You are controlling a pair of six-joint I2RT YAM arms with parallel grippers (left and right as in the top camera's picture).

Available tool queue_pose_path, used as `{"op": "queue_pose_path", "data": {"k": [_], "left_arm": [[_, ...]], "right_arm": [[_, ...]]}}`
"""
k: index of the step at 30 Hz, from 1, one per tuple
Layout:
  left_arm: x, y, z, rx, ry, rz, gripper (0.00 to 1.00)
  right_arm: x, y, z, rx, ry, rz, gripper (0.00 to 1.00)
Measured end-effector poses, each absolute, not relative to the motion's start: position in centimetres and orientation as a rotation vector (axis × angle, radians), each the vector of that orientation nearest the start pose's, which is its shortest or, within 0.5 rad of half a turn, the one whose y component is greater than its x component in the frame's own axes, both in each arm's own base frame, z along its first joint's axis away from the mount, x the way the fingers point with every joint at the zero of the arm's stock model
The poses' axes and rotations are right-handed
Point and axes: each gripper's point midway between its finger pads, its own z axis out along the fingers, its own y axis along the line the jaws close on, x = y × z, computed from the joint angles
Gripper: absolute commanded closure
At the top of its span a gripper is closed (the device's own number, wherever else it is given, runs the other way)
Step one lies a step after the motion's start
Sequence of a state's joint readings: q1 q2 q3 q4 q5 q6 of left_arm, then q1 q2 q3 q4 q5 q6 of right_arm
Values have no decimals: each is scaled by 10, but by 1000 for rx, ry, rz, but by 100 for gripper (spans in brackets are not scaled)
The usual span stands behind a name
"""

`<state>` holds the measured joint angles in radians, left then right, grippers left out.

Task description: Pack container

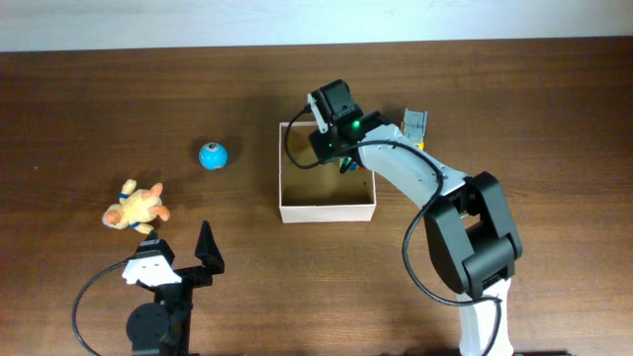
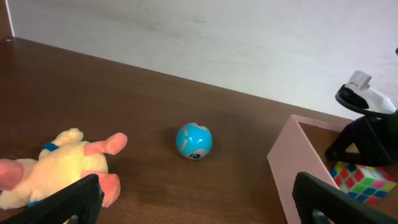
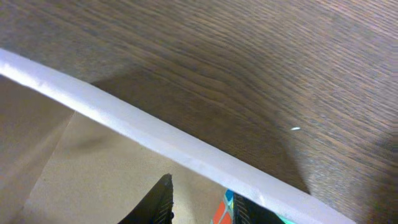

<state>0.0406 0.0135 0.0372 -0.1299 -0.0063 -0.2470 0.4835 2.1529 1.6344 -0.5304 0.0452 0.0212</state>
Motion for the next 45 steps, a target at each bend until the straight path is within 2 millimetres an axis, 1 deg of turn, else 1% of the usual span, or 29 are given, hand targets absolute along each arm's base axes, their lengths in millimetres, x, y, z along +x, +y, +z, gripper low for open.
{"op": "queue_pose_path", "data": {"k": [5,10,13,16,23,27,38,45], "left_arm": [[244,11,157,-245,1661,-150,1],[244,11,157,-245,1661,-150,1],[244,11,157,-246,1661,-150,1],[244,11,157,-245,1662,-150,1],[244,11,157,-245,1661,-150,1],[244,11,157,-246,1662,-150,1],[244,11,157,-245,1661,-150,1],[244,11,157,-245,1661,-150,1]], "right_arm": [[475,231,51,-577,2565,107,73],[473,233,50,-601,2567,112,73],[466,237,48,-629,2585,123,73],[455,247,46,-670,2601,126,72],[426,292,47,-812,2573,166,72],[416,306,47,-854,2562,180,72],[407,308,45,-883,2584,186,73],[399,317,44,-940,2570,186,73]]}}
